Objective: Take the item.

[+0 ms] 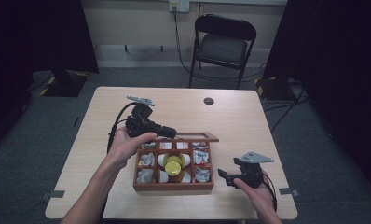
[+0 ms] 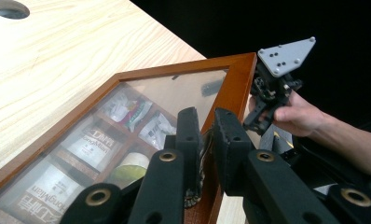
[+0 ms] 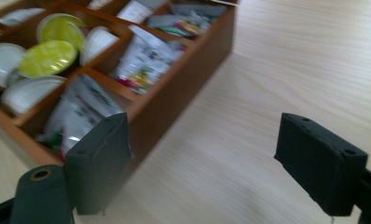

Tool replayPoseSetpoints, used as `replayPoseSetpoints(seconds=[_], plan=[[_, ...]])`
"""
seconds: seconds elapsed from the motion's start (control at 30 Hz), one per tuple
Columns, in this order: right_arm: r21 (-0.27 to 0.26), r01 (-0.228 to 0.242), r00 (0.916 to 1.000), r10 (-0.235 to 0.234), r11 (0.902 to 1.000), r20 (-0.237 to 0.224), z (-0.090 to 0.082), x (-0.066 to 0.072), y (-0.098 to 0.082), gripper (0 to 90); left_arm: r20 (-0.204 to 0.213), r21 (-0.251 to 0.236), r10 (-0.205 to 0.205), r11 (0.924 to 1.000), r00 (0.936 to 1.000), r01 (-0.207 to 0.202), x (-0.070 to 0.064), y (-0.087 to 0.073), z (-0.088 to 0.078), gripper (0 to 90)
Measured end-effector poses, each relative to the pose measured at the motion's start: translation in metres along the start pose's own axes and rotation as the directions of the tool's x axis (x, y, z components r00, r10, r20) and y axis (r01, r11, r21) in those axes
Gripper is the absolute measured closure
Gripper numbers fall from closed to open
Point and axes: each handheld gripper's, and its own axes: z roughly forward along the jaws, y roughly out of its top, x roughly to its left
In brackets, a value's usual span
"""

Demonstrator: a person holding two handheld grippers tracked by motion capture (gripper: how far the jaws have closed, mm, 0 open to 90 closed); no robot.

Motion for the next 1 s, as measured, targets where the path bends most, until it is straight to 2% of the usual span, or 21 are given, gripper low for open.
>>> replayPoseSetpoints(seconds=[0.13,0.17,0.2,0.23,0.33,0.5,0.57,0.73,0.77,0.8,0.83,1.0], plan=[[-0.019,0.019,0.9985,-0.02,0.9996,-0.051,0.005,0.017,0.008,18.0,-0.001,0.004,0.003,1.0,1.0,-0.003,0.0,0.0,0.0,81.1],[-0.028,0.034,0.9963,-0.036,0.999,-0.078,0.008,0.025,0.011,19.4,-0.002,0.006,0.002,1.0,1.0,-0.002,-0.001,0.0,0.0,81.1],[-0.028,0.034,0.9963,-0.036,0.999,-0.078,0.008,0.025,0.011,19.4,-0.003,0.008,0.003,1.0,1.0,-0.003,-0.001,0.0,0.0,81.1],[-0.034,0.048,0.9934,-0.051,0.9983,-0.102,0.01,0.034,0.014,20.9,-0.007,0.009,0.004,0.9999,1.0,-0.004,-0.001,0.0,0.0,81.1],[-0.039,0.066,0.99,-0.07,0.9971,-0.123,0.014,0.041,0.018,22.1,-0.008,0.011,0.005,0.9999,1.0,-0.005,-0.002,0.001,0.0,81.1],[-0.03,0.092,0.9818,-0.096,0.9953,-0.163,0.023,0.058,0.023,25.3,-0.01,0.01,0.004,0.9999,0.9999,-0.004,-0.001,0.001,0.0,81.1],[-0.007,0.112,0.9762,-0.112,0.9937,-0.186,0.031,0.068,0.028,26.7,-0.01,0.009,0.002,1.0,0.9999,-0.002,-0.001,0.001,0.0,81.1],[-0.005,0.13,0.9702,-0.129,0.9915,-0.205,0.043,0.082,0.037,27.6,-0.008,0.015,0.002,0.9999,1.0,-0.002,-0.002,0.001,0.001,81.1],[0.015,0.146,0.9656,-0.139,0.9891,-0.22,0.05,0.09,0.039,29.2,-0.009,0.015,0.002,0.9999,1.0,-0.001,-0.002,0.001,0.001,81.1],[0.015,0.146,0.9656,-0.139,0.9891,-0.22,0.05,0.09,0.039,29.2,-0.01,0.015,0.003,0.9999,0.9999,-0.003,-0.002,0.001,0.001,81.1],[0.038,0.174,0.9612,-0.161,0.984,-0.224,0.057,0.098,0.039,31.3,-0.01,0.014,0.003,0.9999,0.9999,-0.002,-0.002,0.001,0.001,81.1],[0.05,0.19,0.9581,-0.174,0.9804,-0.227,0.066,0.107,0.04,32.1,-0.007,0.011,0.001,0.9999,1.0,-0.001,-0.001,0.001,0.0,81.1]])
